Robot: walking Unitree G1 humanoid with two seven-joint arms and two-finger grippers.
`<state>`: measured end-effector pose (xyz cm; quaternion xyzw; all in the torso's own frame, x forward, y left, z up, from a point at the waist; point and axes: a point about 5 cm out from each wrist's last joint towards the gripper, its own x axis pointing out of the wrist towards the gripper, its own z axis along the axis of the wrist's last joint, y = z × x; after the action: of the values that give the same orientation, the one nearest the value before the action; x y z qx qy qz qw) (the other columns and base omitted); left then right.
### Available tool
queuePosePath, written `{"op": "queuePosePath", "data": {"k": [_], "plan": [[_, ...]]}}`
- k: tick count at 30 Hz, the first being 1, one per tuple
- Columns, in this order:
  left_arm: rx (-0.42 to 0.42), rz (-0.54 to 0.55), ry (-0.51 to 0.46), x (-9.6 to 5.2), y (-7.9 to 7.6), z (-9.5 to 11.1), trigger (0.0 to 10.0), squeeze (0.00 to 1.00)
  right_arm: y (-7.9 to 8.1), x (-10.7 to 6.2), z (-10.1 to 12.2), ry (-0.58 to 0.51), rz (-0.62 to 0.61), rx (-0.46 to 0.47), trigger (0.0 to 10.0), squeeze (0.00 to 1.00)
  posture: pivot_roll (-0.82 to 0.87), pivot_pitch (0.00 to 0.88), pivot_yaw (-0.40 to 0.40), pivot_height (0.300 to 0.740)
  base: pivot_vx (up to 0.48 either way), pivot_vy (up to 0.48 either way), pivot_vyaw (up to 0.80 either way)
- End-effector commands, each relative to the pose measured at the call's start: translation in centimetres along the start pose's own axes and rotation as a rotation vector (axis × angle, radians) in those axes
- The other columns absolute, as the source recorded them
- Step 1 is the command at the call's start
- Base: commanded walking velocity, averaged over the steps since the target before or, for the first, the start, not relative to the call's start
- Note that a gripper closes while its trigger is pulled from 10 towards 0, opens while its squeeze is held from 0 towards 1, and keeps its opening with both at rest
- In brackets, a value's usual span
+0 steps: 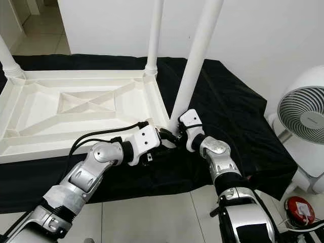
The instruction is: Building children table
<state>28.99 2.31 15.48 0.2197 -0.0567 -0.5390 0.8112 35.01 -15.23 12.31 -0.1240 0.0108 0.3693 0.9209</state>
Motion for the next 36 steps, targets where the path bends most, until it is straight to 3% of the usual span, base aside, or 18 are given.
{"op": "queuePosePath", "data": {"k": [1,6,10,13,15,20,22,25,30,35,36], "plan": [[0.010,0.051,0.002,0.1,0.2,0.0,10.0,0.00,0.7,0.0,-1.7,0.065,-0.027,0.053,10.0,0.00,-0.05,0.000,-0.081,0.740,0.000,0.000,0.00],[0.011,0.048,0.000,0.2,0.1,0.0,10.0,0.00,0.7,0.2,-2.0,0.082,-0.123,0.097,10.0,0.00,-0.06,0.000,-0.081,0.740,0.000,0.000,0.00],[0.010,0.044,-0.002,0.3,0.1,0.0,10.0,0.00,0.8,0.8,-1.6,0.078,-0.241,0.189,10.0,0.00,-0.06,0.000,-0.078,0.740,0.000,0.000,0.00],[0.009,0.044,-0.003,0.3,0.1,0.0,10.0,0.00,0.8,0.9,-1.4,0.073,-0.280,0.192,10.0,0.00,-0.07,0.000,-0.077,0.740,0.000,0.000,0.00],[0.008,0.042,-0.004,0.4,0.0,0.1,10.0,0.00,1.1,1.1,-1.3,0.072,-0.381,0.234,10.0,0.00,-0.07,0.000,-0.075,0.740,0.000,0.000,0.00],[0.010,0.041,-0.005,0.3,0.2,0.1,10.0,0.00,2.4,1.2,-1.5,0.076,-0.558,0.327,10.0,0.00,-0.07,0.000,-0.068,0.740,0.000,0.000,0.00],[0.010,0.038,-0.003,0.3,0.1,0.1,10.0,0.00,3.2,1.1,-1.2,0.064,-0.686,0.337,10.0,0.00,-0.07,0.000,-0.066,0.740,0.000,0.000,0.00],[0.008,0.034,-0.002,0.3,0.0,0.0,10.0,0.00,4.2,1.3,-0.7,0.038,-0.761,0.355,10.0,0.00,-0.08,0.000,-0.066,0.740,0.000,0.000,0.00],[0.002,0.034,-0.006,0.4,-0.1,0.1,10.0,0.00,5.7,1.8,0.3,0.021,-0.743,0.366,10.0,0.00,-0.08,0.000,-0.068,0.740,0.000,0.000,0.00],[0.005,0.035,-0.001,0.5,-0.1,0.0,10.0,0.00,5.4,1.7,0.5,0.019,-0.735,0.358,10.0,0.00,-0.07,0.000,-0.071,0.740,0.000,0.000,0.00],[0.005,0.037,0.000,0.4,0.0,0.0,10.0,0.00,5.3,1.6,0.7,0.007,-0.726,0.363,10.0,1.00,-0.07,0.000,-0.072,0.740,0.000,0.000,0.00]]}}
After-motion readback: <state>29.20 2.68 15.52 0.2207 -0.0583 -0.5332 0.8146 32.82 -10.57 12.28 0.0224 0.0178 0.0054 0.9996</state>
